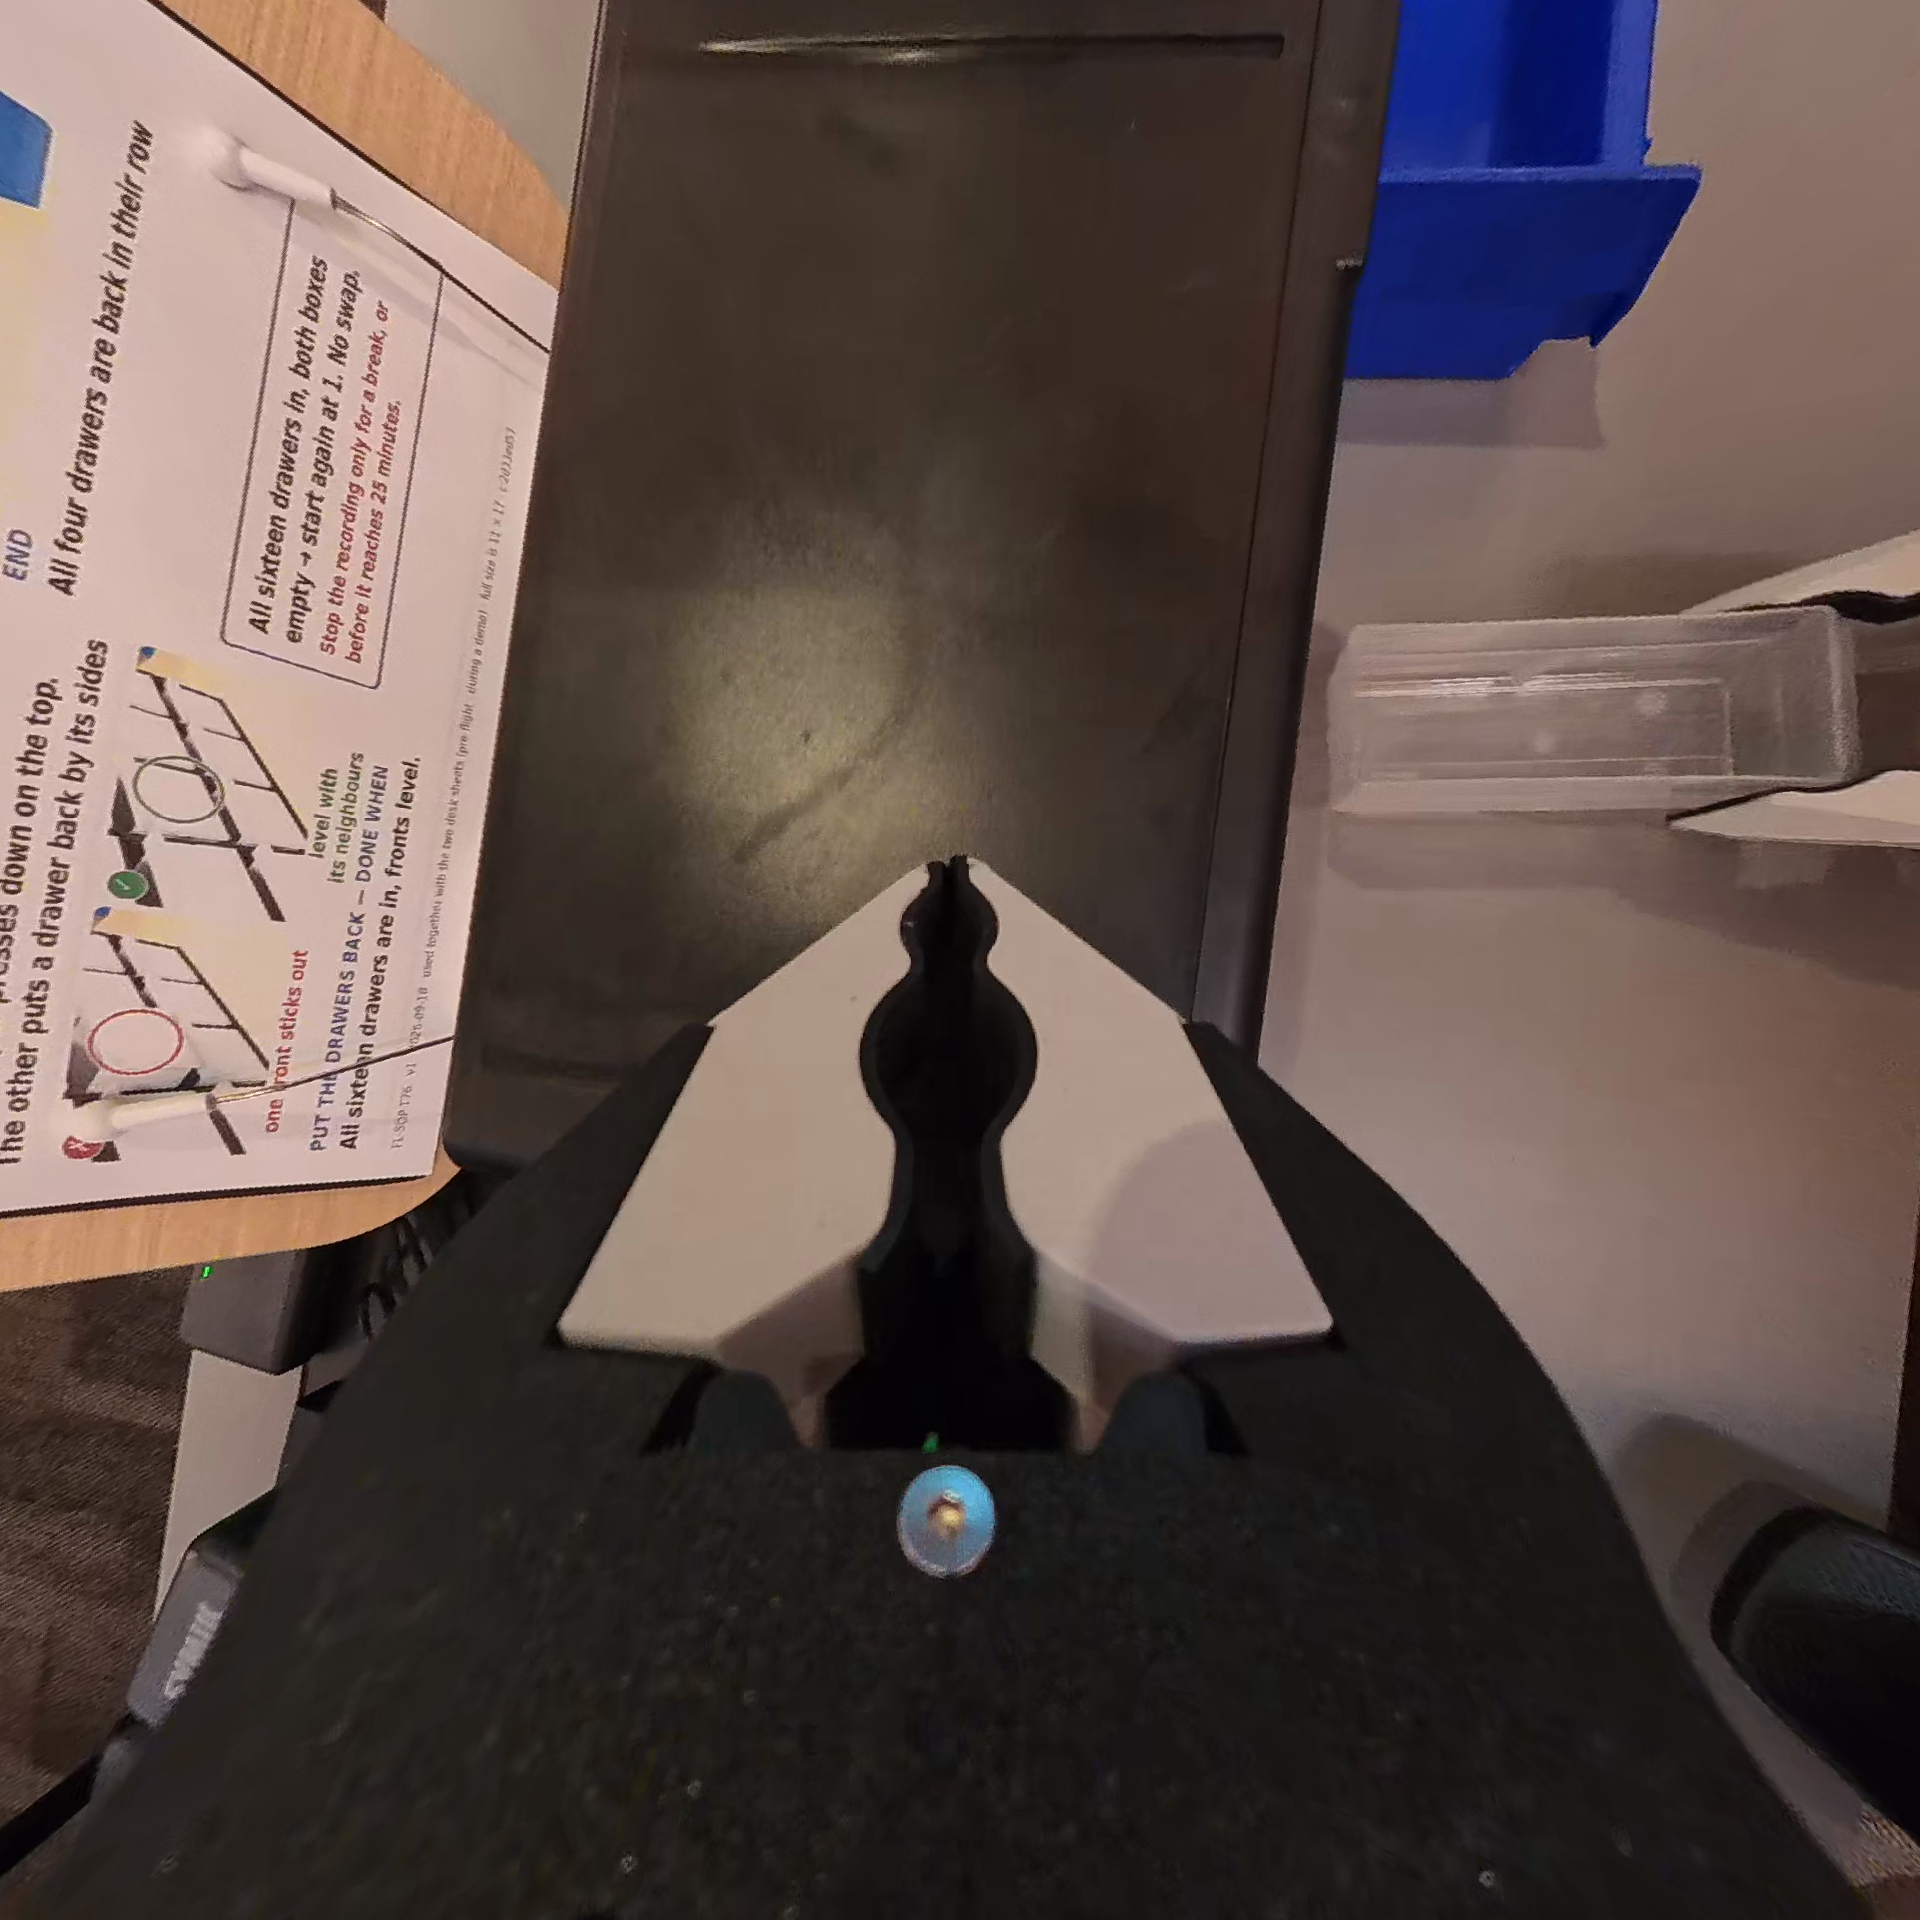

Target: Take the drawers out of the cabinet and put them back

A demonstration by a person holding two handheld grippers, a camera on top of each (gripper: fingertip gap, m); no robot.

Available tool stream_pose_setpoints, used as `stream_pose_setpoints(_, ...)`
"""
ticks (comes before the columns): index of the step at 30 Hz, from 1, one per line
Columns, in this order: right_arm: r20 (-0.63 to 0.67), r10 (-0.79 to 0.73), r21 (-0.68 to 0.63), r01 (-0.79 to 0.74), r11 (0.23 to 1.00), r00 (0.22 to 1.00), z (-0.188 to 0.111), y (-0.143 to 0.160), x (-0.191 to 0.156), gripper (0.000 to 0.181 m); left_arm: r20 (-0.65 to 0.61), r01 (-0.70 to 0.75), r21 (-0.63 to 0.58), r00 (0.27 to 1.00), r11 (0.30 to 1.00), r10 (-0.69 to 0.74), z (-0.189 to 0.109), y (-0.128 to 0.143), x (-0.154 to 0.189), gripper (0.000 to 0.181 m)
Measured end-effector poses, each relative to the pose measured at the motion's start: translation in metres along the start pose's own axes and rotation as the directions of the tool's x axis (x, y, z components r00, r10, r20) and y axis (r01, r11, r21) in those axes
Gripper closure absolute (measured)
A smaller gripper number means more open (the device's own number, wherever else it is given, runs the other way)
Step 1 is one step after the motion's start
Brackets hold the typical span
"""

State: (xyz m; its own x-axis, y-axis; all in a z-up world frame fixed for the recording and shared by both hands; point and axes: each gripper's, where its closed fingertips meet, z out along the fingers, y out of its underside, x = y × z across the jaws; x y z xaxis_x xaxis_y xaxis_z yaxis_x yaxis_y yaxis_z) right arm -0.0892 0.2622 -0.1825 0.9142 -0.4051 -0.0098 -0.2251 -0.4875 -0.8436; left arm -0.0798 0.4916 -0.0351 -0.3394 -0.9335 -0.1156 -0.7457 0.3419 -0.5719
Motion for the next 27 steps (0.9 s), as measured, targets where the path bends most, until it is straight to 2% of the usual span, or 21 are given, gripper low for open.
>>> stream_pose_setpoints(5, 0.018, 0.036, -0.164, -0.032, 0.986, 0.999, 0.029, -0.004, -0.002, 0.115, -0.001, -0.001, -0.033, 1.000, 0.999, 0.001, 0.000, 0.000, 0.000, 0.181)
stream_pose_setpoints(12, 0.024, 0.060, -0.251, -0.052, 0.967, 0.998, 0.040, -0.016, 0.002, 0.116, 0.007, -0.006, -0.055, 1.000, 0.998, 0.006, 0.000, 0.000, 0.000, 0.181)
stream_pose_setpoints(27, 0.010, 0.035, -0.227, -0.032, 0.973, 0.999, 0.044, -0.037, 0.000, 0.116, 0.004, 0.000, -0.032, 1.000, 0.999, 0.000, -0.001, 0.000, 0.000, 0.181)
